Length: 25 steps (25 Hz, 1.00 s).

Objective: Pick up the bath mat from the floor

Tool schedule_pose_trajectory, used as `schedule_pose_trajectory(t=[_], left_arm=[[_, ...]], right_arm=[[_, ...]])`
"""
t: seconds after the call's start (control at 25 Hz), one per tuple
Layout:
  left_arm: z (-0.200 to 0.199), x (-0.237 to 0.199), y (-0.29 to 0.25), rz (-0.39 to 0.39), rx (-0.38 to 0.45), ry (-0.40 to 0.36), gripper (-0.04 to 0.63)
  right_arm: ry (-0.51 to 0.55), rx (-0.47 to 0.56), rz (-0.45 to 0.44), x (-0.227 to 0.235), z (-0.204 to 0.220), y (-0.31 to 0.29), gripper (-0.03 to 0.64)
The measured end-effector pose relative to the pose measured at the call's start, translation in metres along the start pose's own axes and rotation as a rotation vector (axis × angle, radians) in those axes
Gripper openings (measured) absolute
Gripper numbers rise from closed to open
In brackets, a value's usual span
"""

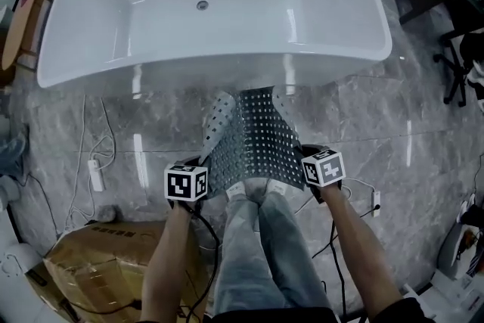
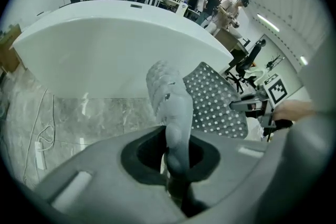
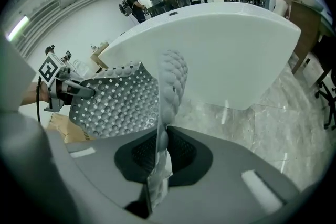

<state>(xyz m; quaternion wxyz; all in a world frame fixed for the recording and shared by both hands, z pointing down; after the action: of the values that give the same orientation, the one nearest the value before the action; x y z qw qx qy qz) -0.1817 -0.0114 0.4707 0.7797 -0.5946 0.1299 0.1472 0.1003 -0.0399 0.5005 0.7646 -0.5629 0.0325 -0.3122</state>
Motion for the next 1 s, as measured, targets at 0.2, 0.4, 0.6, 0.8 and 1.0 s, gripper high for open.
schedule_pose_trajectory(t=[0.2, 0.4, 0.6, 0.8, 1.0], left_arm=[[-0.004, 0.026, 0.041, 0.017, 0.032, 0.053, 0.02], [-0.012, 0.057, 0.079, 0.048, 0.07, 0.062, 0.018], [-0.031, 0.092, 0.12, 0.082, 0.124, 0.043, 0.018], [-0.061, 0.118, 0.16, 0.118, 0.204, 0.044, 0.018], [-0.089, 0.143, 0.195, 0.134, 0.267, -0.001, 0.018]], right_arm=[[0.015, 0.012, -0.018, -0.021, -0.015, 0.043, 0.02], [0.01, 0.066, -0.034, -0.041, -0.036, 0.086, 0.02], [0.011, 0.13, -0.048, -0.054, -0.058, 0.134, 0.02], [0.031, 0.204, -0.072, -0.074, -0.09, 0.183, 0.02], [0.058, 0.288, -0.081, -0.084, -0.122, 0.224, 0.02]])
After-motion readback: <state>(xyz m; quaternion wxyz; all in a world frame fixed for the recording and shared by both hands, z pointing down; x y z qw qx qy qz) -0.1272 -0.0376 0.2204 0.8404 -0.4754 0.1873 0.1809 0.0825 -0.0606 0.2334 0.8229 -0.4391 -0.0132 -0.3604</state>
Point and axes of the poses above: the fingertips, and each gripper's own axes: y backward along the fingers, x to its right, z out of its underside, the point moved 3 cm from there along y, backward along the fingers, and after that the axes turned 6 degrees about y, right-handed, at the moved point
